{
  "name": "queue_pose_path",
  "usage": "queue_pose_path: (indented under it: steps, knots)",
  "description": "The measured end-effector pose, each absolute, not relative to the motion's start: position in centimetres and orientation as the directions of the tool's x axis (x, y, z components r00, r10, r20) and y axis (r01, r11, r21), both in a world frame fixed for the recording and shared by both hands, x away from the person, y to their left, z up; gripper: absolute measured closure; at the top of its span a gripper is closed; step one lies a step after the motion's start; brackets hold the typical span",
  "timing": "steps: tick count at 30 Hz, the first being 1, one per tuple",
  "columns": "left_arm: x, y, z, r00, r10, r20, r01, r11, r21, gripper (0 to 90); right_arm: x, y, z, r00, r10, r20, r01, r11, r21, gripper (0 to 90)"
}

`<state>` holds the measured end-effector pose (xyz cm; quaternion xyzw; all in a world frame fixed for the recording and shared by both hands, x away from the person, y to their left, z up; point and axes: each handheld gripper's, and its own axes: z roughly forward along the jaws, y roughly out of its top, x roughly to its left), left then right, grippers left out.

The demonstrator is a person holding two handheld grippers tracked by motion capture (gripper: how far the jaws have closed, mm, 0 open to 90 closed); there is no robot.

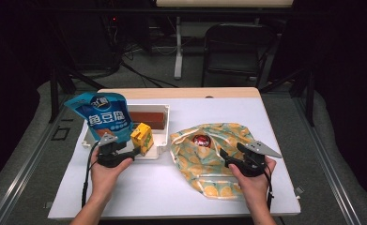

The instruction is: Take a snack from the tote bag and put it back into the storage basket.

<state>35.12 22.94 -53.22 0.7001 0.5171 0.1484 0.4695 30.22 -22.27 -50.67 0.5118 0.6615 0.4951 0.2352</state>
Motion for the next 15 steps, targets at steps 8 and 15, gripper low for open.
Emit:
queue_pose_path:
  steps: [8, 15]
  knots:
    - [34.6, 22.5, -54.0, 0.427, 0.831, -0.357, 0.61, 0.026, 0.792, 89.6, 30.6, -21.8, -50.7, -0.366, 0.912, 0.184, 0.441, -0.004, 0.898, 26.3]
    - [36.6, 21.0, -54.4, 0.417, 0.834, -0.362, 0.62, 0.03, 0.784, 90.0, 30.6, -21.7, -50.7, -0.365, 0.913, 0.18, 0.441, -0.001, 0.898, 26.4]
